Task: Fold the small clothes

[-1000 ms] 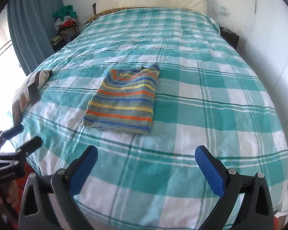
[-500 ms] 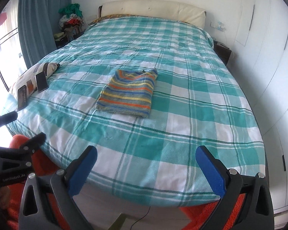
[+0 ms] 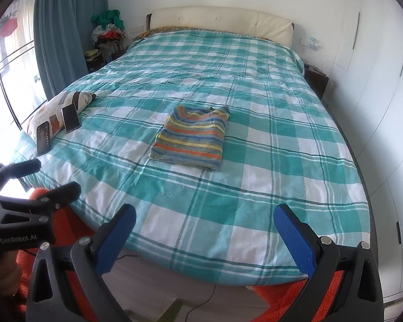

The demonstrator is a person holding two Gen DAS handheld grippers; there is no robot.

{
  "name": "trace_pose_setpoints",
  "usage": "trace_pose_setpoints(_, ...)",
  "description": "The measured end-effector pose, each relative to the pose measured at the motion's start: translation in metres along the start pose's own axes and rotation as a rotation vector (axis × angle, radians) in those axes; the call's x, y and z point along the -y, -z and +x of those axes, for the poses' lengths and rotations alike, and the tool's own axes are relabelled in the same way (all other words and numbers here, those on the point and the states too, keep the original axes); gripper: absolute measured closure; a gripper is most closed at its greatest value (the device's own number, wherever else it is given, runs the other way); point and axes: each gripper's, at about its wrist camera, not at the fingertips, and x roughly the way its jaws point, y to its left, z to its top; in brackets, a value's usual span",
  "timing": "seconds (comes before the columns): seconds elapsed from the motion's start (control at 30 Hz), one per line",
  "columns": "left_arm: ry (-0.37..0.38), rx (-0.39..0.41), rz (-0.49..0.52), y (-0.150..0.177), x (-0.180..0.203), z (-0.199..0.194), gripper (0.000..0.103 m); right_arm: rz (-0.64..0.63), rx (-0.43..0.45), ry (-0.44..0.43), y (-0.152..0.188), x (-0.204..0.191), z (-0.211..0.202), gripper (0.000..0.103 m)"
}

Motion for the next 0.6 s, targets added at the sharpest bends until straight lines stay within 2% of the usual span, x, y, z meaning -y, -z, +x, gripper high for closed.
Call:
trace_pose_setpoints(0.37, 0.016, -0.045, -0.013, 0.001, -0.003, 0.01, 0.004, 0.002, -0.007, 0.013, -0.001, 0.003, 0.004, 0.002)
trace_pose_setpoints(0.6, 0.004, -0.012, 0.027, 0.005, 0.008, 0.002, 0.004, 0.006, -0.016, 0.008, 0.0, 0.003, 0.007, 0.002)
